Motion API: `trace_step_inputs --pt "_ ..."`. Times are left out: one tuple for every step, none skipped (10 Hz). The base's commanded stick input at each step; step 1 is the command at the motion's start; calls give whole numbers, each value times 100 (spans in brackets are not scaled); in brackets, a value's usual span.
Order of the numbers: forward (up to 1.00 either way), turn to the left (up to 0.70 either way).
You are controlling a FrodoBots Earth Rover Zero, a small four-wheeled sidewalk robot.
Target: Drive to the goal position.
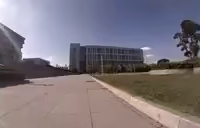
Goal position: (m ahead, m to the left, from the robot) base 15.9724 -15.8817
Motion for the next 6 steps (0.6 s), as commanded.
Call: trace_step_inputs --pt "70 0" --pt "70 0" --pt "70 0" --pt "70 0" --pt "70 0" --pt "70 23"
